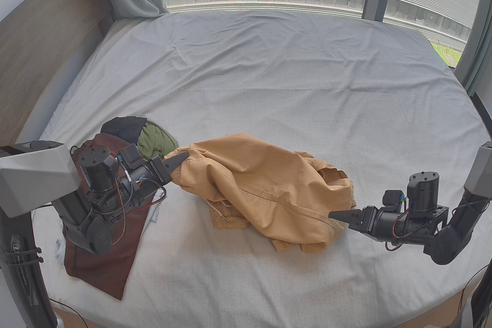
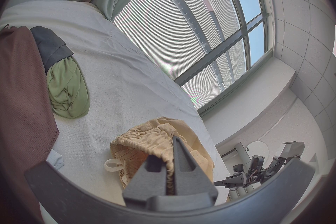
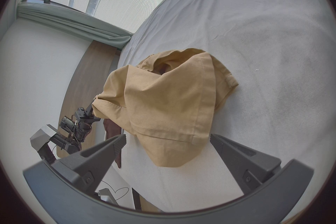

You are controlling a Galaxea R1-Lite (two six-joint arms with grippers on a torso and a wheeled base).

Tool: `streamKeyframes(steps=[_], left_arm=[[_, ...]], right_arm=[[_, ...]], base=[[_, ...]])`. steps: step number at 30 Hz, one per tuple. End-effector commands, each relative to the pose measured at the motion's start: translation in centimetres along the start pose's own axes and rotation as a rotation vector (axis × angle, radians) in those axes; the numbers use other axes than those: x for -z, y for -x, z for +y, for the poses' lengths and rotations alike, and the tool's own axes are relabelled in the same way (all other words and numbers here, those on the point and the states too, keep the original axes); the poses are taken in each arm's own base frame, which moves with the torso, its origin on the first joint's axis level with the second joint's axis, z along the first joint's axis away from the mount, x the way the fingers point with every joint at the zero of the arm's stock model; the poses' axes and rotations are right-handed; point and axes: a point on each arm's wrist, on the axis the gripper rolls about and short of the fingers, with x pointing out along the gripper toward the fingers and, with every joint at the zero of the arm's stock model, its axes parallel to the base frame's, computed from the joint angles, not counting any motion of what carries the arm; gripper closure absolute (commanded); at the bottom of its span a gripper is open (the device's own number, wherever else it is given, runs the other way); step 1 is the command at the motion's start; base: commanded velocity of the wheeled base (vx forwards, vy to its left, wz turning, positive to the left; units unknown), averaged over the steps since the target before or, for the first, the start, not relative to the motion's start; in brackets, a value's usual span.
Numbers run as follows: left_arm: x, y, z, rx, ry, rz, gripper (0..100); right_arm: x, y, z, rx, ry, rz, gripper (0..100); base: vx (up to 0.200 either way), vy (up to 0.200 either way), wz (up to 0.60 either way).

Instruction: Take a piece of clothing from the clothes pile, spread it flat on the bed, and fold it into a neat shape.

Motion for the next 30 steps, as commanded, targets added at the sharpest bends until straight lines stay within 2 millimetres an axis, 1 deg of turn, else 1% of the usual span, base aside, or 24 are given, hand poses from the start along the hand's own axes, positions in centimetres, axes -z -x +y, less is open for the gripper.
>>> streamKeyframes(steps=[1,5,12,16,20,23,25,27,30], left_arm=[[0.0,0.0,0.0,0.002,-0.001,-0.003,100],[0.0,0.0,0.0,0.002,-0.001,-0.003,100],[-0.1,0.0,-0.1,0.004,-0.003,-0.006,100],[-0.2,0.0,-0.1,0.005,-0.004,-0.007,100],[-0.1,0.0,-0.1,0.004,-0.003,-0.006,100],[-0.1,0.0,0.0,0.003,-0.003,-0.007,100],[-0.2,0.0,0.1,-0.001,-0.004,-0.009,100],[-0.2,0.0,0.2,-0.003,-0.003,-0.007,100],[-0.1,0.0,0.2,-0.003,-0.004,-0.006,100]], right_arm=[[1.2,-1.7,-1.3,0.014,-0.027,0.045,0],[1.5,-2.3,-1.9,0.011,-0.021,0.036,0],[1.8,-2.9,-2.4,0.011,-0.026,0.044,0],[2.0,-3.4,-2.1,-0.021,-0.016,0.033,0],[2.3,-3.8,-1.9,-0.087,-0.025,-0.030,0],[2.8,-3.5,-1.9,-0.105,-0.048,-0.014,0],[2.6,-2.9,-1.6,-0.140,-0.043,0.004,0],[2.4,-1.7,-0.9,-0.189,-0.033,0.022,0],[2.2,-0.6,-0.1,-0.245,-0.019,0.040,0]], base=[[0.000,0.000,0.00],[0.000,0.000,0.00],[0.000,0.000,0.00],[0.000,0.000,0.00],[0.000,0.000,0.00],[0.000,0.000,0.00],[0.000,0.000,0.00],[0.000,0.000,0.00],[0.000,0.000,0.00]])
